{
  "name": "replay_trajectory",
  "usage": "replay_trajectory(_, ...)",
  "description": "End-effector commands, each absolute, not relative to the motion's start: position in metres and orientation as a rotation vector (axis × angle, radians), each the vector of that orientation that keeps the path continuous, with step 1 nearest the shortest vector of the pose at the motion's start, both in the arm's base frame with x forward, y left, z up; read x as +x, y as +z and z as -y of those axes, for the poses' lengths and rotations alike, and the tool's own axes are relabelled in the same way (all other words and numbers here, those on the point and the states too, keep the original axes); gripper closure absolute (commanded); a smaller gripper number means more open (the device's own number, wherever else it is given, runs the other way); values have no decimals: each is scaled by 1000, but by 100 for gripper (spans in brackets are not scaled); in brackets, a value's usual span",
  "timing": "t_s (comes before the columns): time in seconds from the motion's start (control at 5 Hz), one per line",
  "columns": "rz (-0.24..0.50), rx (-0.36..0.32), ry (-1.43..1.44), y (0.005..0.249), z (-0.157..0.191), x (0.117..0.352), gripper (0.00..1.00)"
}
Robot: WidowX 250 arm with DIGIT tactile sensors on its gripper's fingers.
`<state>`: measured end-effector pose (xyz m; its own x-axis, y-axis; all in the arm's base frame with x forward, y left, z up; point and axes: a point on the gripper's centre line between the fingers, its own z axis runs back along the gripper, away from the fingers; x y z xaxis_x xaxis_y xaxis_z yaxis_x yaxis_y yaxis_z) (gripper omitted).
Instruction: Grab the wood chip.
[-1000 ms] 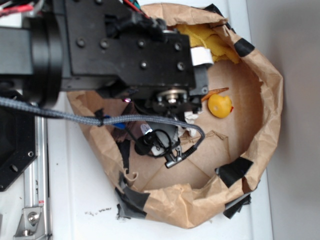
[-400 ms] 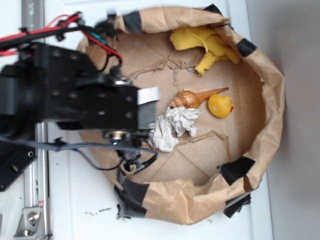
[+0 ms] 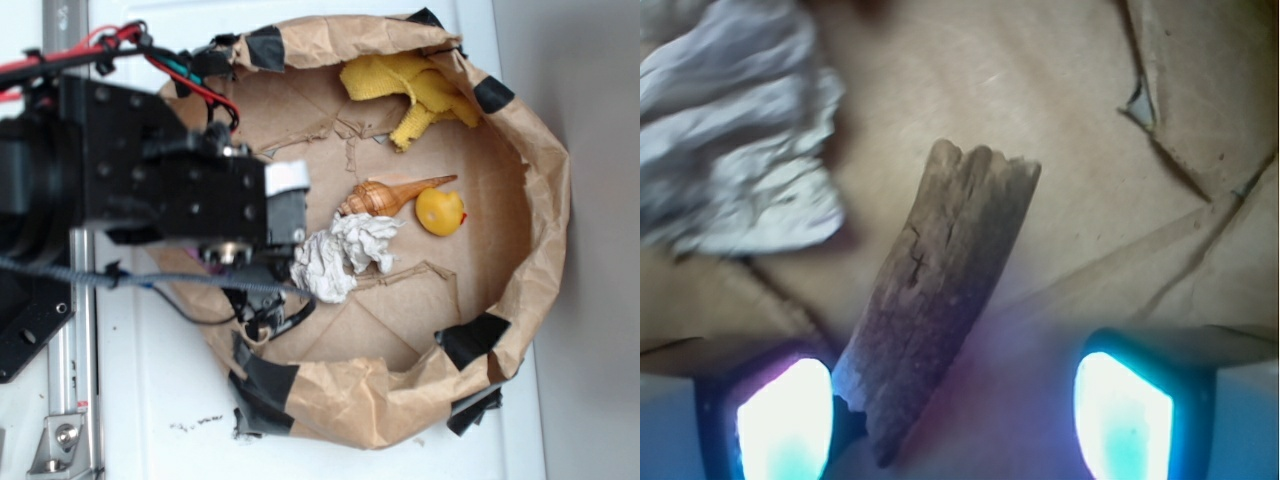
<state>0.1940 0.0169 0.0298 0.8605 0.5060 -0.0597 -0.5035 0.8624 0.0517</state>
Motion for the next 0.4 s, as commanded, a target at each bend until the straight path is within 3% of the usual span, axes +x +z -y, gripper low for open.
replay_trajectory(0.0,-80,24,572,14,-18,206,0)
replay_trajectory(0.2,-89,28,588,9,-21,212,0)
